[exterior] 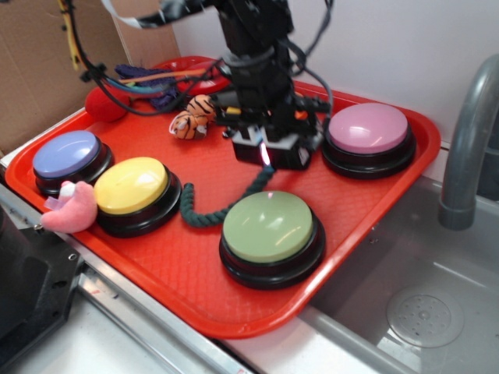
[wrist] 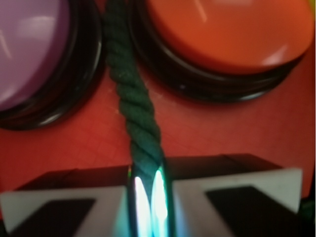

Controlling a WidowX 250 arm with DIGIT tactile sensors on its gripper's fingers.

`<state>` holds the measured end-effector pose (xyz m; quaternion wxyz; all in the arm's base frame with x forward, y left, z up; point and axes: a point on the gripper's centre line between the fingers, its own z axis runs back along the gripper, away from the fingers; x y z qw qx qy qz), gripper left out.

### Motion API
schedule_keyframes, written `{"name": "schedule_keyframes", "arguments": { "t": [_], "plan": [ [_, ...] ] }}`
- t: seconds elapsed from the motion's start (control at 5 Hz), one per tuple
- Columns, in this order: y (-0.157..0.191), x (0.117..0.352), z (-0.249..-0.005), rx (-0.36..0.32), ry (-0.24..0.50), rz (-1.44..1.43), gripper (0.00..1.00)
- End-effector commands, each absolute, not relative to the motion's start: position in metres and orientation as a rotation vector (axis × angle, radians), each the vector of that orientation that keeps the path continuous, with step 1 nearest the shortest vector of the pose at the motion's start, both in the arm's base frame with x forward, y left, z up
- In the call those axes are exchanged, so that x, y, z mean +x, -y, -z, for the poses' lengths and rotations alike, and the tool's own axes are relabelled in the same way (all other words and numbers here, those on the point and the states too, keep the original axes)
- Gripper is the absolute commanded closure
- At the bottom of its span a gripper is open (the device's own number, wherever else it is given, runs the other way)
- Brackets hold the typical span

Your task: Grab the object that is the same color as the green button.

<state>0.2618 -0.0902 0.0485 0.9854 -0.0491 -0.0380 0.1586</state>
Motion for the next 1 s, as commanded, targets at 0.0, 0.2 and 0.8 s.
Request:
{"name": "schedule_keyframes", "arguments": {
  "t": [0.0,0.2,0.8],
  "plan": [
    [0.044,0.255,-0.139,-0.048,0.256,-0.248,1.0],
    [0.005,0.234,-0.165,-0.011,0.273,-0.23,1.0],
    [-0.039,0.222,-0.167,0.064,0.25,-0.292,1.0]
  ]
}}
